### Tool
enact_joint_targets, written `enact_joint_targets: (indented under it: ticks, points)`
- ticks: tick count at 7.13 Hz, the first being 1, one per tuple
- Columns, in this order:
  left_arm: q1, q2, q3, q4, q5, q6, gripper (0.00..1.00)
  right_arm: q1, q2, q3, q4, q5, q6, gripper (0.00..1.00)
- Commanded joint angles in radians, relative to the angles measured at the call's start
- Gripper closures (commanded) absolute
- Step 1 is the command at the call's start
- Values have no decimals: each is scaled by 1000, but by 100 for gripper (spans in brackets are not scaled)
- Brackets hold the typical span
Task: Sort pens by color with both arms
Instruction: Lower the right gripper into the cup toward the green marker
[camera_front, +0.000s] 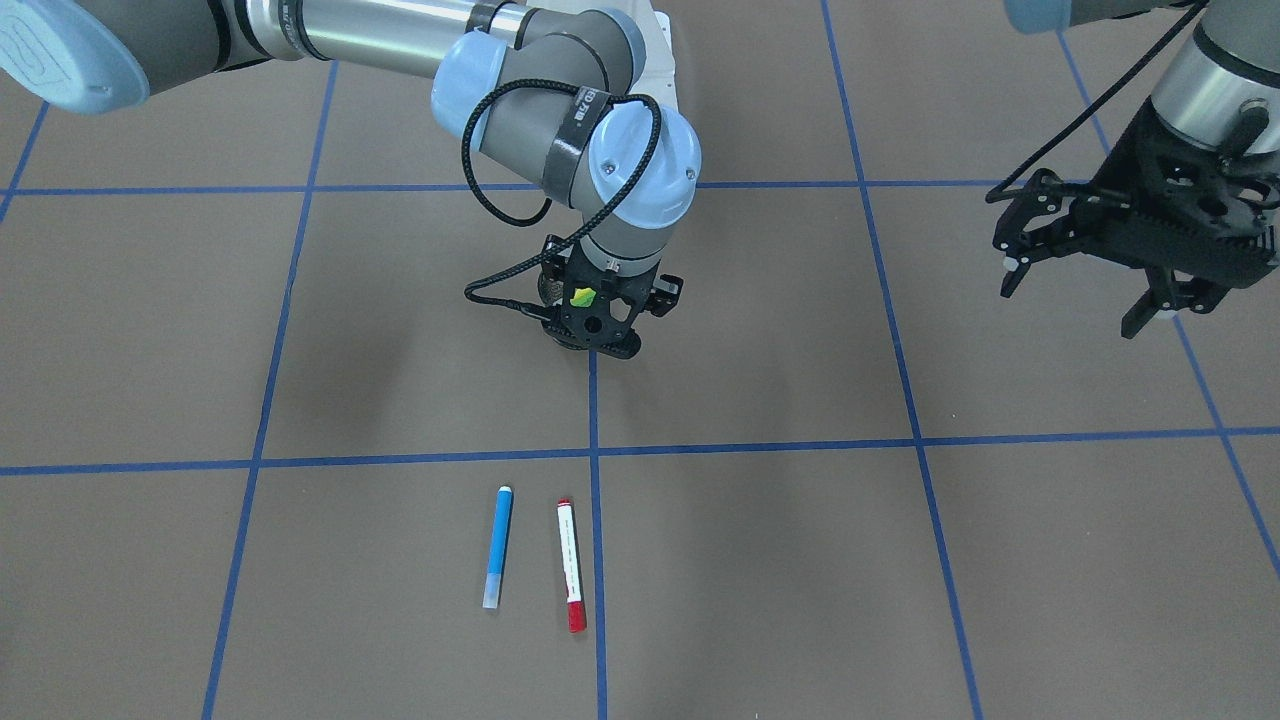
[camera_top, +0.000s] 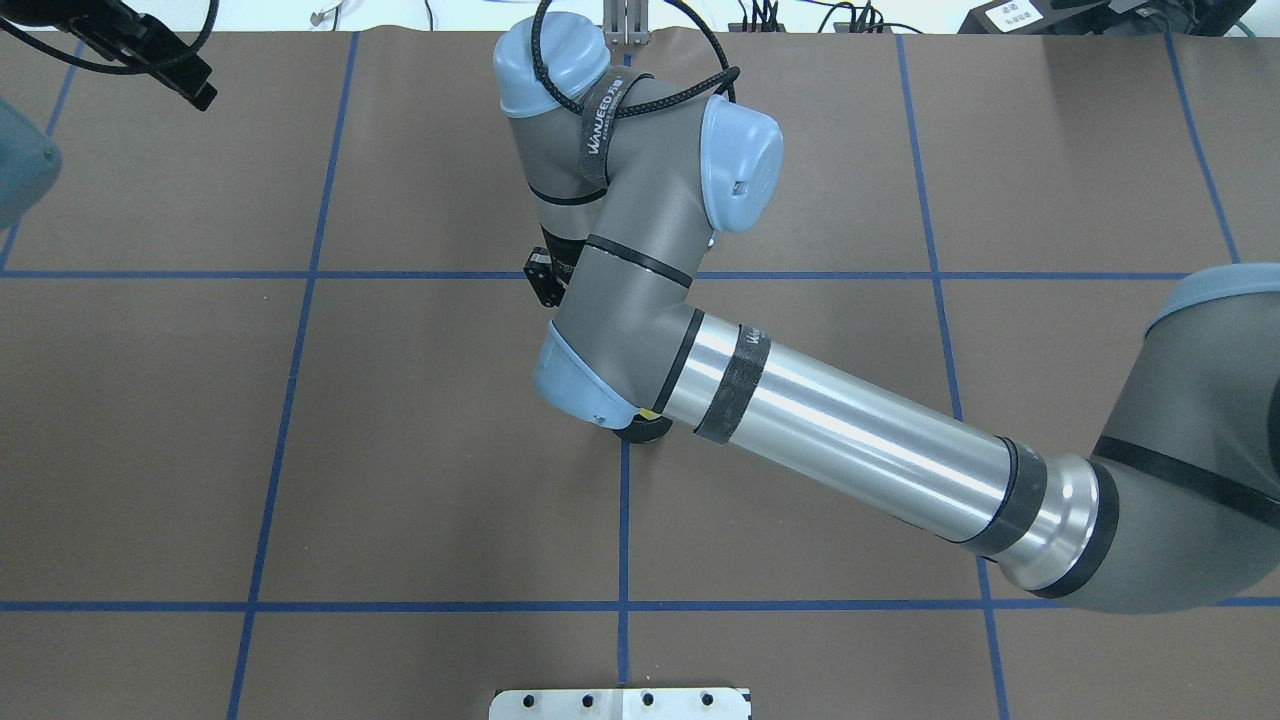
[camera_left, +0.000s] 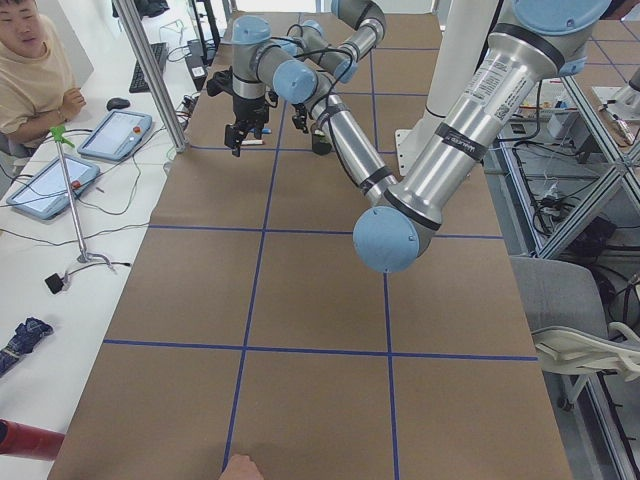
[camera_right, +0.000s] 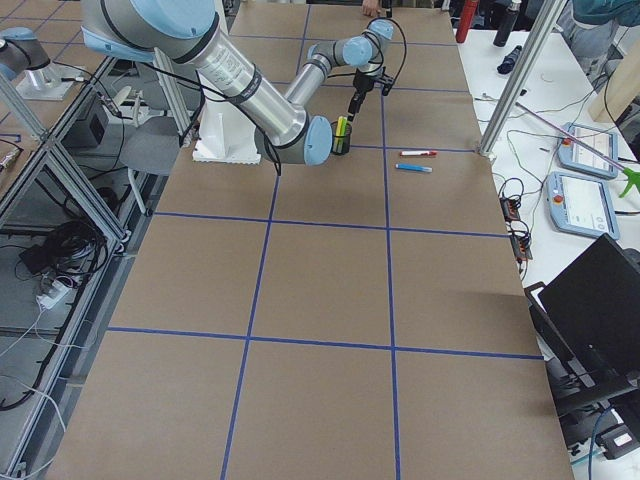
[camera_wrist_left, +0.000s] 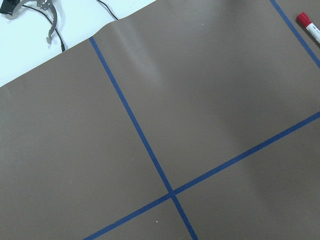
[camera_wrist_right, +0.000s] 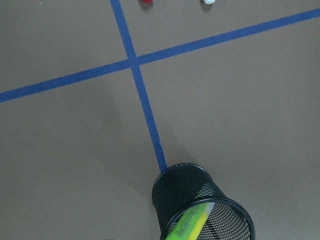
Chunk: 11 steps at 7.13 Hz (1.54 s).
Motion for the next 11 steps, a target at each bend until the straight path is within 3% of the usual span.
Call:
enact_joint_targets:
  ticks: [1, 2, 7, 9, 11]
  points:
    - [-1, -1, -1, -1, 0, 0, 0, -10, 1, -6, 0, 37, 17, 51]
    - [1, -1, -4, -1, 0, 0, 0, -10, -1, -9, -2, 51, 17, 58]
    - [-1, 10, -30, 2, 2, -2, 0, -13, 2, -28, -2, 51, 2, 58]
    - [-1, 14, -36, 1, 2, -2, 0, -13, 1, -28, -2, 46, 1, 70]
    - [1, 14, -38, 2, 2, -3, 0, -13, -1, -28, -2, 45, 0, 75]
